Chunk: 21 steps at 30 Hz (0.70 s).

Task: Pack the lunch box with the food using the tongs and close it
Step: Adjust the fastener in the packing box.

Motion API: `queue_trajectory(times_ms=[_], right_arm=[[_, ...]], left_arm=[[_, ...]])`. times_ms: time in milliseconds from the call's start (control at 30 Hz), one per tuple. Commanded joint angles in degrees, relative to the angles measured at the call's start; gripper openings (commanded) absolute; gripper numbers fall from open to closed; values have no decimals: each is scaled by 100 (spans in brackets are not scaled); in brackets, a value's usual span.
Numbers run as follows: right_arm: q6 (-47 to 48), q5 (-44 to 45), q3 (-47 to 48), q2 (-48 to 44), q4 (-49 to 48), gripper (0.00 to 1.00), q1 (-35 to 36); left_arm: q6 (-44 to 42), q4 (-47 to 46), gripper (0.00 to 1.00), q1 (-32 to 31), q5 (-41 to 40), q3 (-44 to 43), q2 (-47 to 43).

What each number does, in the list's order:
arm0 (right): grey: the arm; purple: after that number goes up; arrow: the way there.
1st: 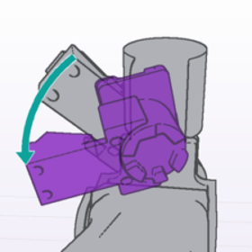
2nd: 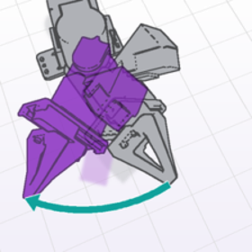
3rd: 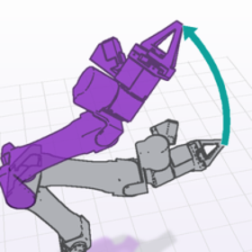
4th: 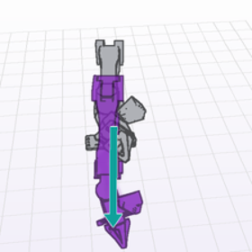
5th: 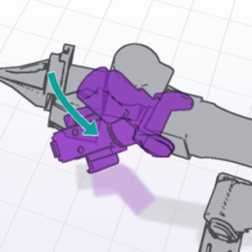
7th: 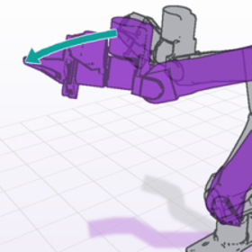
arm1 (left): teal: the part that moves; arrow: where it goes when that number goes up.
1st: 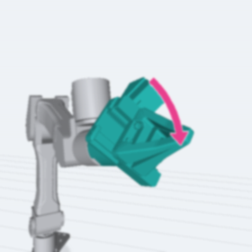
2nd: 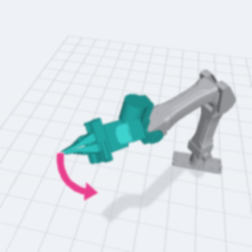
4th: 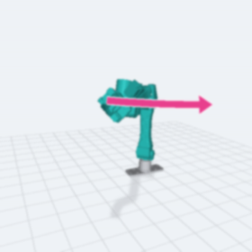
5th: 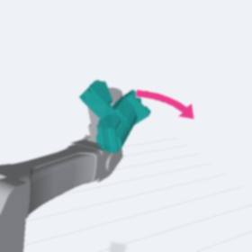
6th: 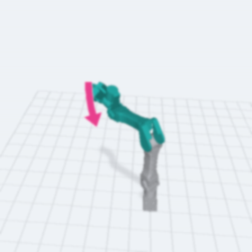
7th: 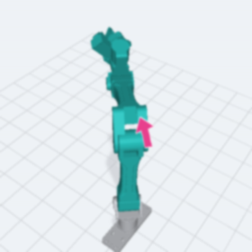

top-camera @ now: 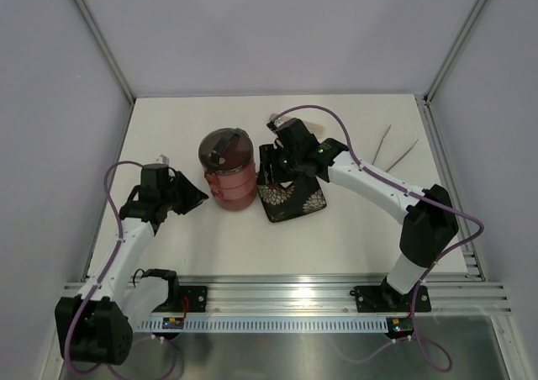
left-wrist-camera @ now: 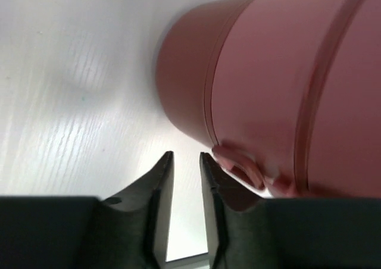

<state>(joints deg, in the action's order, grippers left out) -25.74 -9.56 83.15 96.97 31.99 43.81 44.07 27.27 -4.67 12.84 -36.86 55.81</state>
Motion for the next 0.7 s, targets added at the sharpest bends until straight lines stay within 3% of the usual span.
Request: queue_trajectory(times_ms=[0, 133, 167, 200, 400, 533, 667], right_arm=[[-352, 341, -9, -353, 167, 62, -83], [-415, 323, -150, -503, 167, 64, -224], [-389, 332, -159, -521, 185, 64, -268], [-362, 350, -151, -547, 202, 65, -303], [-204, 367, -194, -696, 325, 66, -435], [-125, 332, -265, -802, 405, 67, -444], [-63, 323, -396, -899, 422, 68, -435]], left_arm=[[-241, 611, 36, -34, -396, -40, -649], [-486, 850, 63, -87, -362, 47, -1273], [-548, 850, 76, -139, -309, 82, -1362], [-601, 894, 82, -175, -352, 83, -1484], [-812, -54, 92, -816, -500, 522, -1802], [-1863, -63, 93, -1176, -1248, 355, -1837], [-2981, -318, 95, -1431, -1416, 250, -1776]])
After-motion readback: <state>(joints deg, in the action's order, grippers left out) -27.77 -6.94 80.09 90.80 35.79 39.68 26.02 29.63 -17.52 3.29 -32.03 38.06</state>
